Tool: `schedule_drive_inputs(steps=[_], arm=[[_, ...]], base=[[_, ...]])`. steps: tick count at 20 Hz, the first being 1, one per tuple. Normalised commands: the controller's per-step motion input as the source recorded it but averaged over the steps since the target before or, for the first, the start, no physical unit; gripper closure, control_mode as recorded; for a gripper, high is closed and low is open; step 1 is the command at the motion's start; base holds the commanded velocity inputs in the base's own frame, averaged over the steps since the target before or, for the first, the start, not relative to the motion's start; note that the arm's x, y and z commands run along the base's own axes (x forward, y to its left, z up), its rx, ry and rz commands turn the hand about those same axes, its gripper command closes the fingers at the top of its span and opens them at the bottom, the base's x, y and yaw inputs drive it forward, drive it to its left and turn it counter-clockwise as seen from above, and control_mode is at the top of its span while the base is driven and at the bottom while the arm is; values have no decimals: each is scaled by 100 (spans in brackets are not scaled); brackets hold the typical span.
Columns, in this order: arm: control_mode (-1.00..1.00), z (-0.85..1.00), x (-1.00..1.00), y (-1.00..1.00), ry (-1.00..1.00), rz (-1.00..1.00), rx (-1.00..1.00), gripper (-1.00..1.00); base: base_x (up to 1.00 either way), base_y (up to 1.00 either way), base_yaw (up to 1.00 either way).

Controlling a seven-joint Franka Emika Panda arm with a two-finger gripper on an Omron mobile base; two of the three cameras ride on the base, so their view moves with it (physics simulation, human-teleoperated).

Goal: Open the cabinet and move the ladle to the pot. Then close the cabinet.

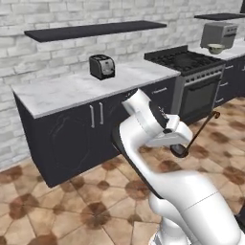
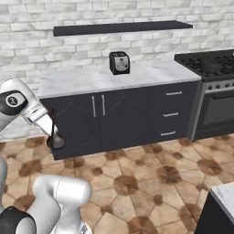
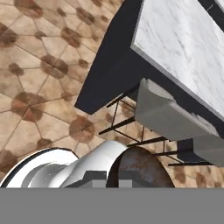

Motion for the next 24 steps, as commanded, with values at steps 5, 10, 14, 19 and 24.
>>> schedule_drive_inputs(steps=[5,10,14,19,24], arm=[[100,0,0,0,0,0,0,100],[100,0,0,0,0,0,0,100],[100,0,0,0,0,0,0,100],[100,0,0,0,0,0,0,100],[100,0,0,0,0,0,0,100]], base=[[92,0,-36],[94,0,-34],[98,0,-28],[99,-6,-20],[91,-34,-11]])
